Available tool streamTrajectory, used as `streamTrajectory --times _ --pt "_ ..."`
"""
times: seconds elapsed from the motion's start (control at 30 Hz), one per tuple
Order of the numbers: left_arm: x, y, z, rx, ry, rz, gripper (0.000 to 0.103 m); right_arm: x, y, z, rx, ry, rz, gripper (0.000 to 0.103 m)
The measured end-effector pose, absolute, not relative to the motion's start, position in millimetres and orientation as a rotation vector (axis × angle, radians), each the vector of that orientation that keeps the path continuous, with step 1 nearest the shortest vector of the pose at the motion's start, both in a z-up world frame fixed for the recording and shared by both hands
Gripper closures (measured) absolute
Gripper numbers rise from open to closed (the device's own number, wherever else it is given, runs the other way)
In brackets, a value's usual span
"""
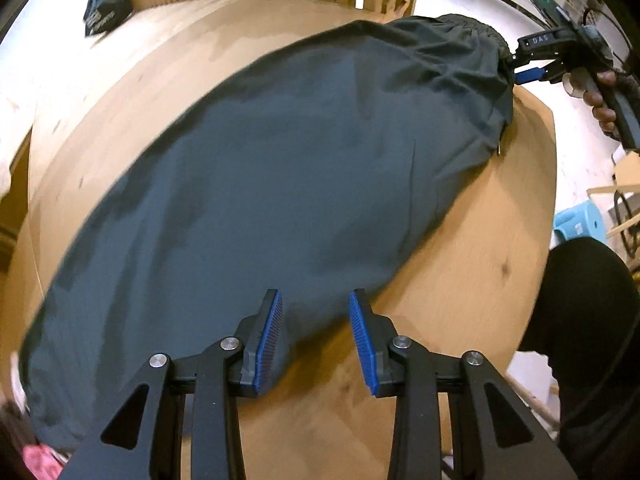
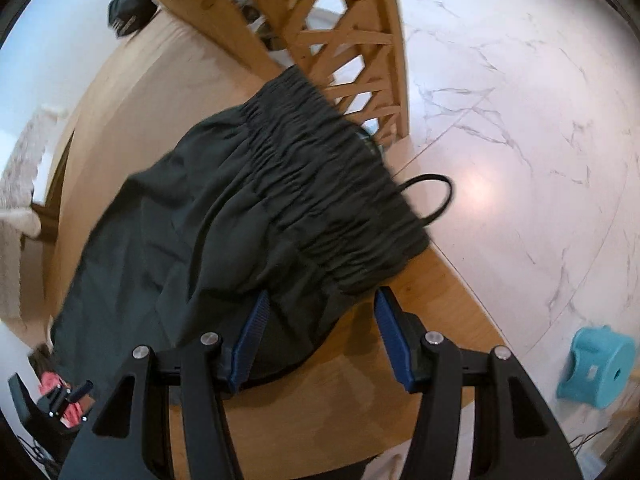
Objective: Fold clothes
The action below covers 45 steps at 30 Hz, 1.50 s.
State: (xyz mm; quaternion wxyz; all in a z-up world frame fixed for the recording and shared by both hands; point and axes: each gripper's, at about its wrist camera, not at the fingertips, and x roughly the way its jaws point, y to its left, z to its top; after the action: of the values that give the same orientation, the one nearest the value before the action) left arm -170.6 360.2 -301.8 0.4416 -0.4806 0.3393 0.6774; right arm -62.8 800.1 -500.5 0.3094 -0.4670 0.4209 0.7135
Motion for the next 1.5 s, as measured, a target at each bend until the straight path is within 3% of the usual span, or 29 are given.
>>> streamTrajectory --times 0.33,0.5,0.7,0.77,0.93,1.03,1.23,1.37,1.5 --pt "-186.6 392.1 -286.6 -1.120 0.898 1.658 0.070 -70.0 805.4 -492.2 -1.196 1.183 1.900 0.048" --pt "-188.4 402.0 -284.0 -1.102 0.929 1.660 0.070 -65.0 804.2 -469.6 -1.131 1.080 1.897 0.048" --pt "-207.3 395.8 -293.2 -1.123 0.912 1.686 0.070 -78.8 821.9 -494.5 -1.175 1.090 1.792 0.043" --pt "-208.6 390.7 -291.5 -1.126 0.911 1.687 0.070 -81.3 821.3 -496.6 -1.188 1.057 1.790 0.038" --pt "-230.2 366.3 -299.1 -1.162 0.910 1.742 0.068 -86.2 820.0 -501.2 -1.224 0.979 1.799 0.037" --pt "-254.3 329.7 -295.0 -1.218 0.856 1.847 0.068 -88.5 815.1 -496.9 -1.255 0.918 1.795 0.037" --pt "-340.4 178.4 -289.8 -1.462 0.684 2.162 0.068 -102.1 797.1 -480.4 -1.296 0.710 1.761 0.037" --pt "-404.9 62.9 -290.7 -1.628 0.612 2.376 0.067 -118.7 769.7 -452.4 -1.258 0.507 1.736 0.037" --pt "-455.6 1.7 -304.8 -1.686 0.546 2.427 0.067 -161.7 710.3 -420.2 -1.284 0.429 1.901 0.039"
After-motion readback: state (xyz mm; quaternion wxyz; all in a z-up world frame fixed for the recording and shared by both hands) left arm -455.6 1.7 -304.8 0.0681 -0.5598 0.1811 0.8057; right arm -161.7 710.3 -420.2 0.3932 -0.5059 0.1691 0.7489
